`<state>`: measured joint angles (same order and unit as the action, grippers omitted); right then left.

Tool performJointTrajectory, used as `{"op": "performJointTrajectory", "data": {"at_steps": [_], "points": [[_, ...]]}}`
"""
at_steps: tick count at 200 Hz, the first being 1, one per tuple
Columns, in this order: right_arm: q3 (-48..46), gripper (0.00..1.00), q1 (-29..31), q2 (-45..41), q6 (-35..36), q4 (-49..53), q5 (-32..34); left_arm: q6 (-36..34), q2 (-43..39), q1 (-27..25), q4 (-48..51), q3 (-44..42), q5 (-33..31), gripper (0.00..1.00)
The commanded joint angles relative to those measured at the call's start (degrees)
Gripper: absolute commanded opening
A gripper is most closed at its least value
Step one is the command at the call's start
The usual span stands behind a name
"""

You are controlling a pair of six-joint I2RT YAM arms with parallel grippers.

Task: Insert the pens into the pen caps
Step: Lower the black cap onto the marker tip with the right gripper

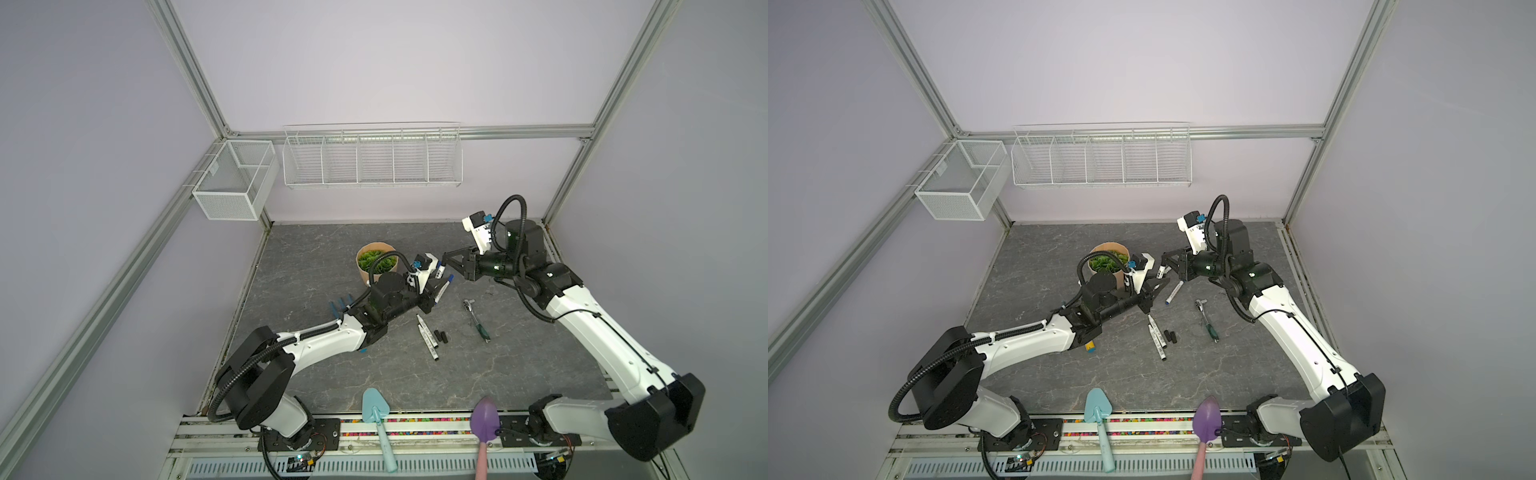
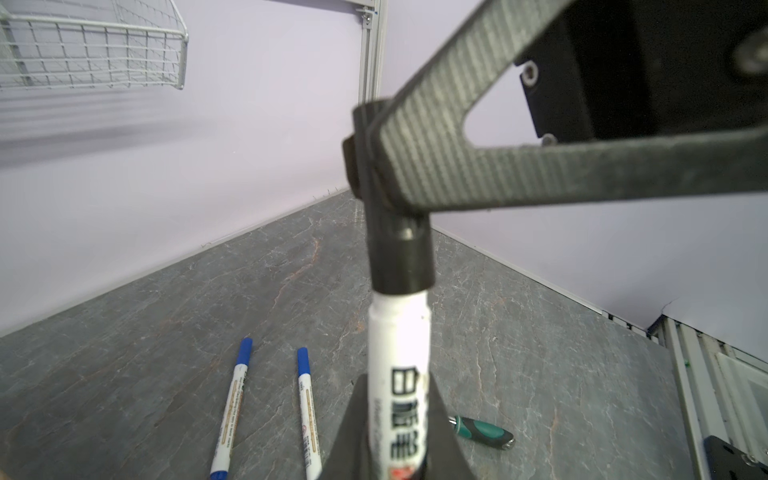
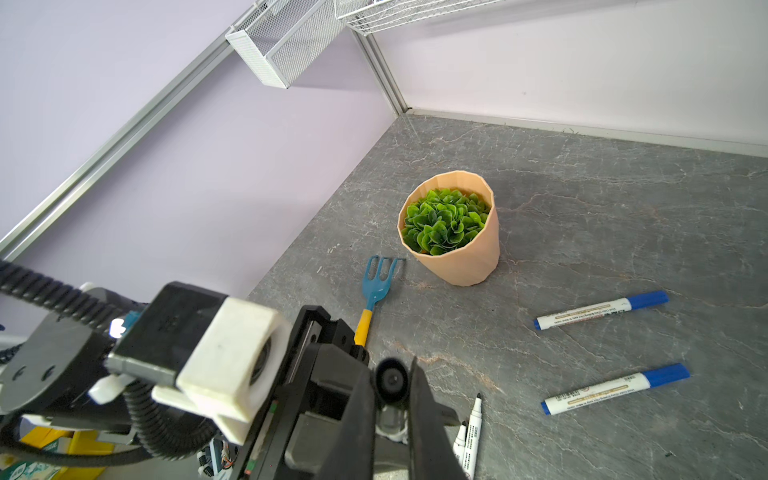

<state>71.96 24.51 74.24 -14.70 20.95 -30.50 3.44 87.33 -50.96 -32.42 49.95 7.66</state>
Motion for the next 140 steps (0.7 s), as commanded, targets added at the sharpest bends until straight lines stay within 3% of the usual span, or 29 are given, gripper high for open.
{"op": "performJointTrajectory", "data": {"at_steps": [1,37,52,104,140], "points": [[-1.77,0.17,3.22,-0.36,0.99,12.27,-8.38,-2.54,-1.7,-0.27,-14.33,0.62,-4.65,0.0],[-0.43,0.43,2.56,-3.37,1.26,11.28,-2.69,-5.19,-1.29,-1.35,-15.58,-0.94,-4.73,0.0],[-0.16,0.5,1.97,-5.54,1.16,10.3,0.58,-6.23,-1.22,-1.76,-15.57,-1.66,-4.84,0.0],[1.99,0.54,1.21,-9.14,2.85,8.0,8.53,-7.47,-1.26,-3.86,-15.25,-4.13,-5.58,0.0],[6.38,0.53,1.92,-4.44,2.73,7.05,6.94,-6.49,-1.03,-4.94,-15.12,-4.91,-5.66,0.0]]}}
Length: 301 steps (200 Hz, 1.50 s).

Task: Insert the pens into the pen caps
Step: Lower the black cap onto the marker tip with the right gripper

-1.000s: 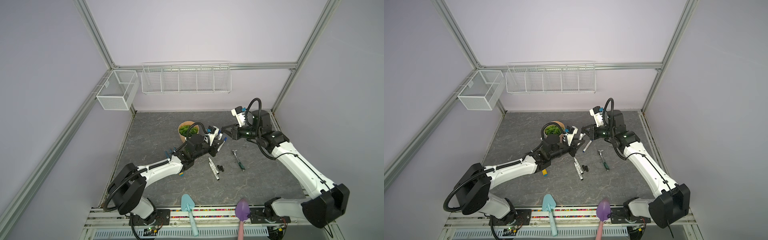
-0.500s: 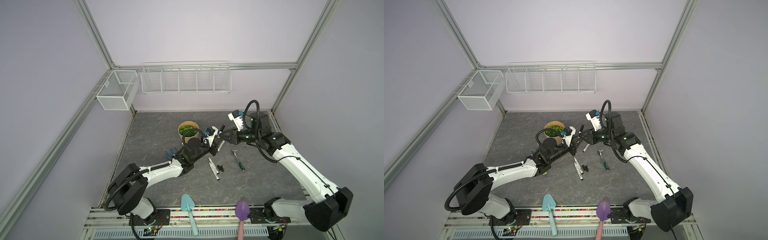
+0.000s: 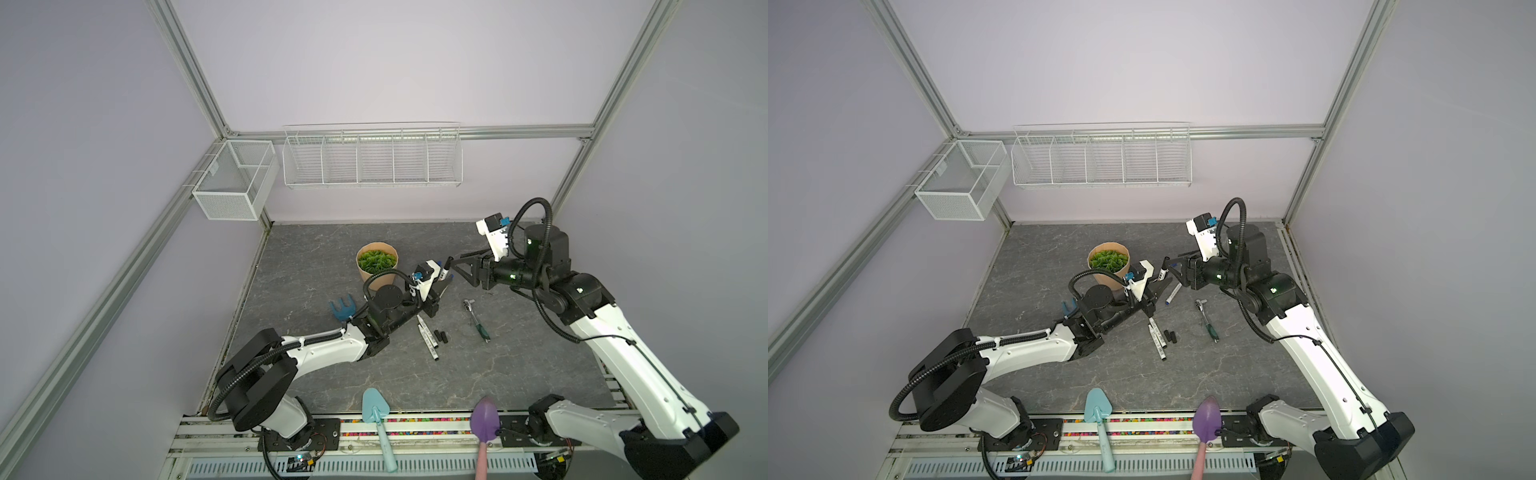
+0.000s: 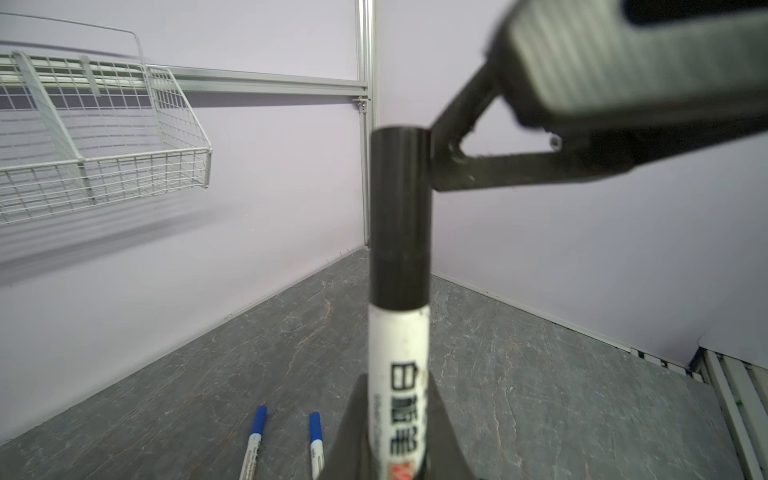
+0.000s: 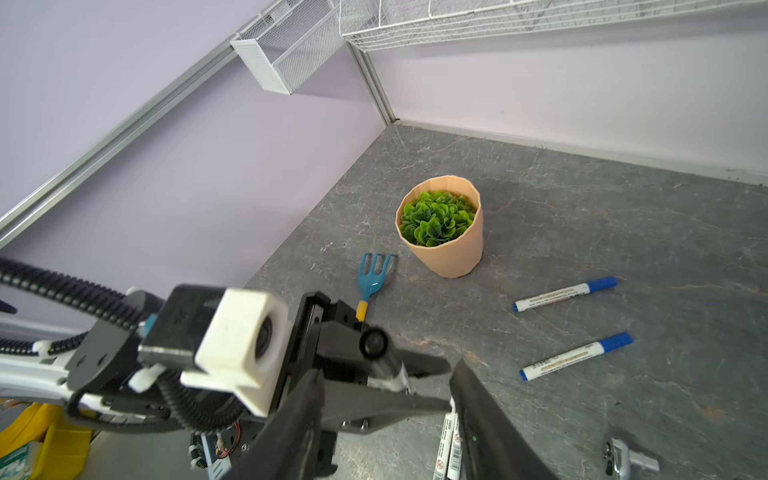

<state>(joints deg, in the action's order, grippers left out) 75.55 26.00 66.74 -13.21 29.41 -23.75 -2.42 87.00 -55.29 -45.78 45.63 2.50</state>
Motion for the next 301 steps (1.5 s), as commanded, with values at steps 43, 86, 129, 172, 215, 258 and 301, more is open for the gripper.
{"op": "performJointTrajectory", "data": {"at_steps": [43,86,129,172,215,258,301], "points": [[3.85,0.44,2.13,7.93,-0.44,-2.81,-1.52,0.17,-1.04,-0.79,-1.54,-0.2,-0.75,0.0],[1.77,0.18,2.45,8.03,-2.14,-4.02,-1.92,0.43,-1.19,-0.79,-0.35,0.66,-0.2,0.0],[-1.07,0.07,2.47,9.42,-4.82,-4.52,-6.31,5.86,-1.37,0.25,-4.82,3.33,2.88,0.0],[-1.72,0.07,2.84,16.08,-4.4,3.26,-14.57,13.68,0.41,6.9,-16.59,12.52,7.03,0.0],[-1.31,0.07,4.46,20.73,1.7,16.47,-12.16,9.37,1.01,10.56,-18.86,24.61,8.98,0.0],[-6.32,0.07,-4.81,18.5,-3.1,12.38,-12.99,3.2,-3.16,10.91,-13.34,26.26,10.15,0.0],[-5.89,0.07,-5.57,18.63,-4.1,10.27,-18.94,4.7,-3.21,10.64,-12.09,23.02,9.36,0.0]]}}
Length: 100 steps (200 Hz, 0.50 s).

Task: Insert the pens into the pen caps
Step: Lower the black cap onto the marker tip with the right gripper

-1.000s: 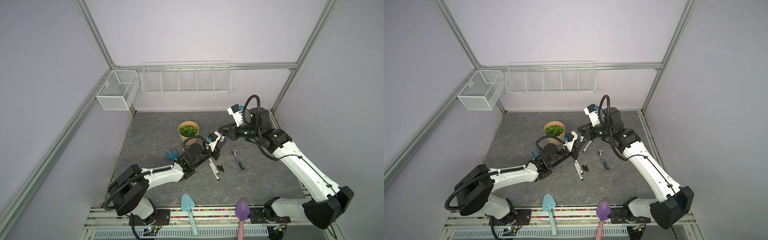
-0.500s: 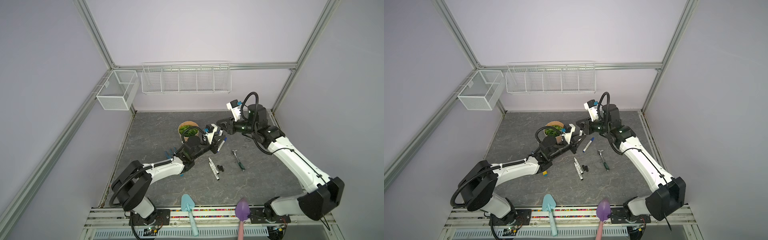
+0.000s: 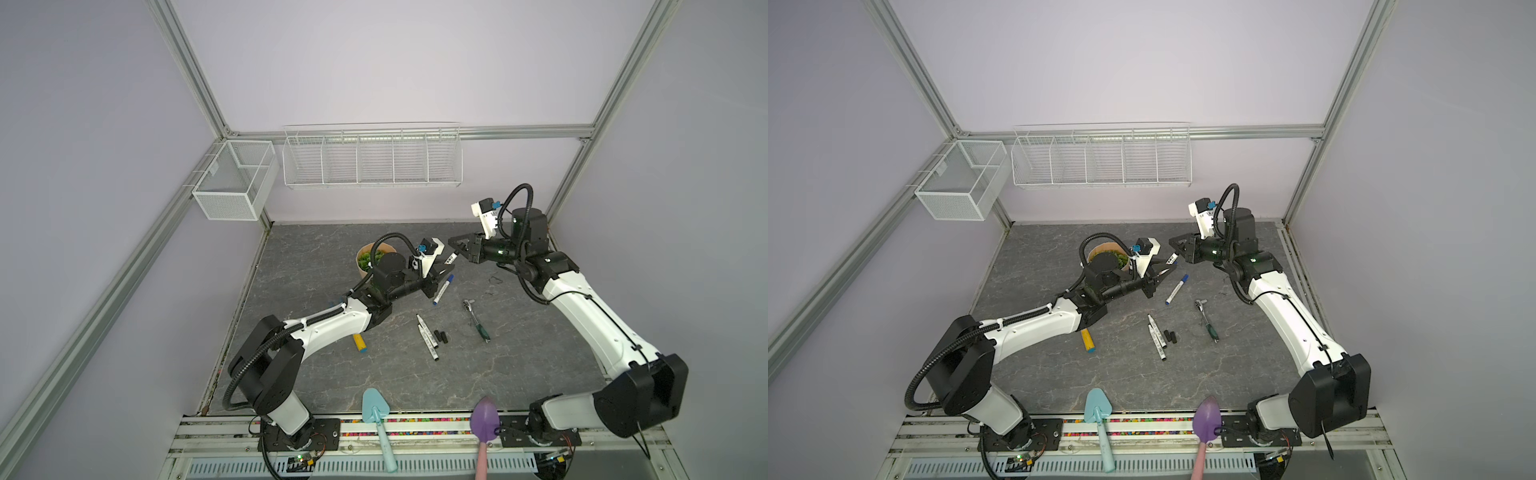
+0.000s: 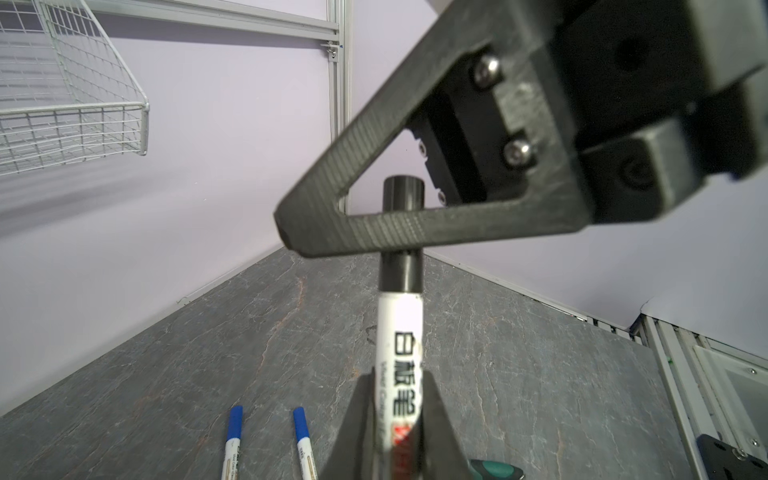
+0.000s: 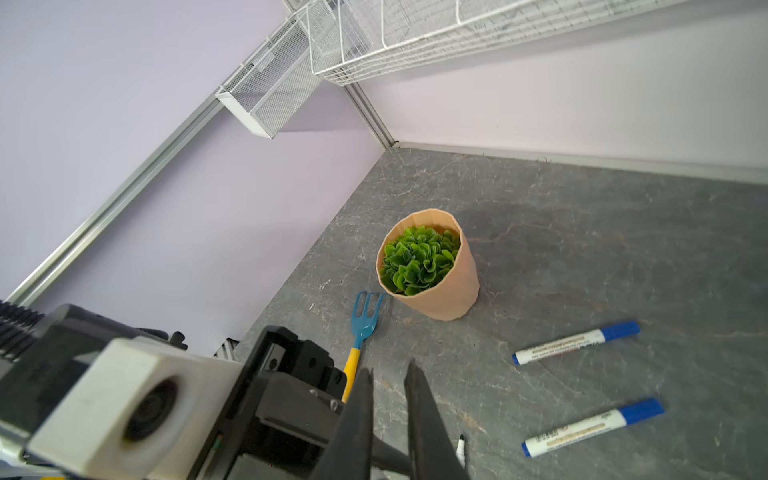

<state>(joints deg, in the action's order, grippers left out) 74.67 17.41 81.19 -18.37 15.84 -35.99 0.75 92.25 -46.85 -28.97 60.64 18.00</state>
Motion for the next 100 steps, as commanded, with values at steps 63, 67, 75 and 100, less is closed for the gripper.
{"op": "performJointTrajectory", "data": {"at_steps": [63,67,75,100], "points": [[-1.8,0.07,12.22,6.86,5.12,28.54,-3.92,2.28,-0.93,2.72,-31.46,13.87,-5.99,0.0],[-1.61,0.07,12.32,7.15,5.16,28.71,-4.04,2.4,-0.43,2.8,-31.65,14.57,-5.83,0.0],[-1.34,0.07,12.35,7.76,5.27,29.05,-4.26,2.37,0.3,2.97,-31.88,15.77,-5.71,0.0],[-0.63,0.07,12.34,8.53,5.93,30.03,-4.46,2.53,0.88,4.07,-31.44,18.65,-4.23,0.0]]}}
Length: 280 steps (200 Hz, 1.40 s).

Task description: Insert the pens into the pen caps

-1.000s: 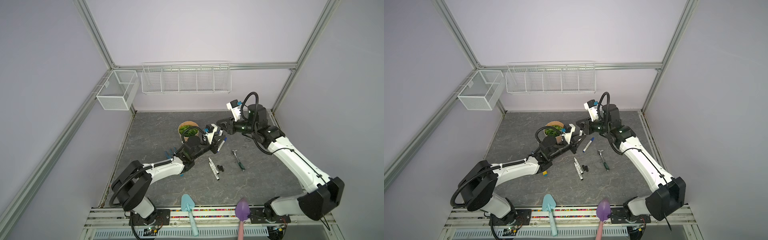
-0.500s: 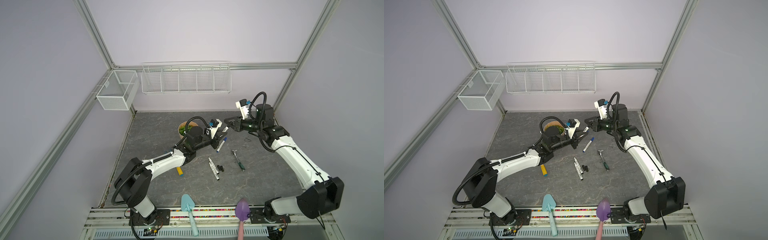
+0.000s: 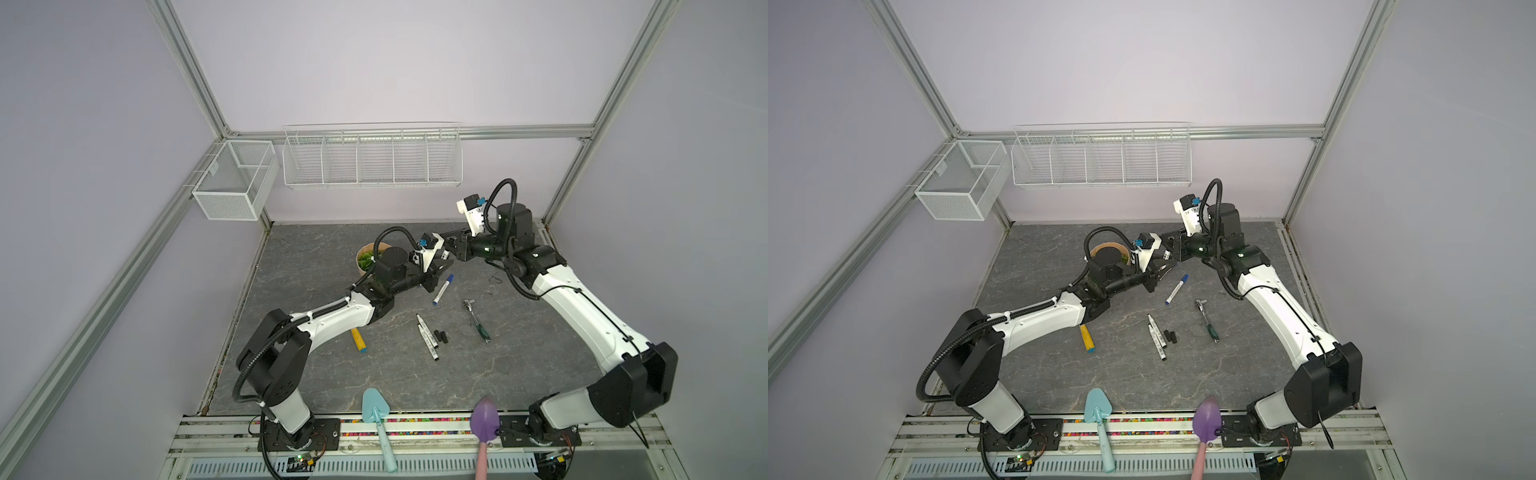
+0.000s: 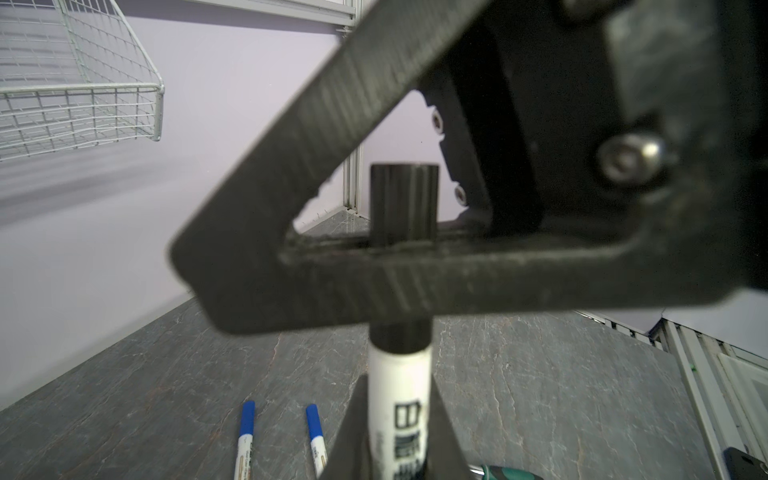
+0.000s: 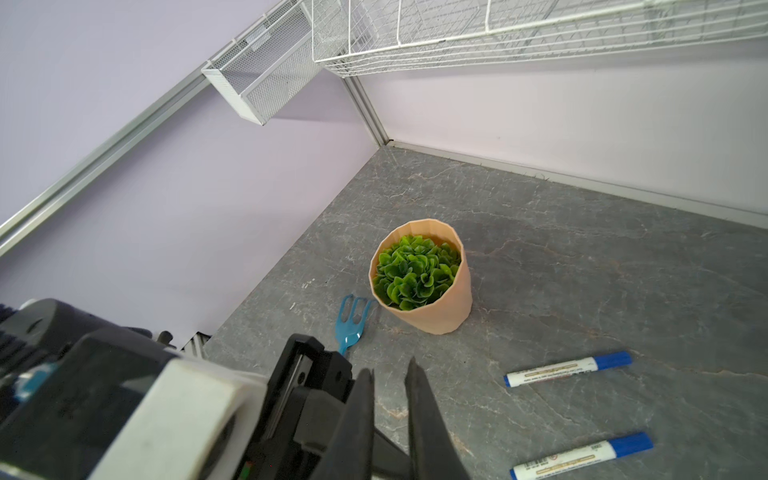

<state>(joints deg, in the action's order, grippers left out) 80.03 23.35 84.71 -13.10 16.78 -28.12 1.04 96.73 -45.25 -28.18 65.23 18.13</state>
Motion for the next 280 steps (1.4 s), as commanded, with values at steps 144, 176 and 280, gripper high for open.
{"op": "performJointTrajectory", "data": {"at_steps": [144,176,280], "points": [[-8.2,0.07,7.51,10.95,5.16,34.46,-13.21,-2.27,-4.63,2.29,-37.11,17.89,-8.61,0.0],[-8.25,0.07,8.89,12.05,5.96,35.07,-14.24,-1.43,-2.47,1.89,-38.54,20.5,-9.59,0.0],[-8.6,0.07,6.83,8.53,4.95,32.31,-17.4,10.12,6.7,0.08,-43.44,32.82,-10.79,0.0]]}}
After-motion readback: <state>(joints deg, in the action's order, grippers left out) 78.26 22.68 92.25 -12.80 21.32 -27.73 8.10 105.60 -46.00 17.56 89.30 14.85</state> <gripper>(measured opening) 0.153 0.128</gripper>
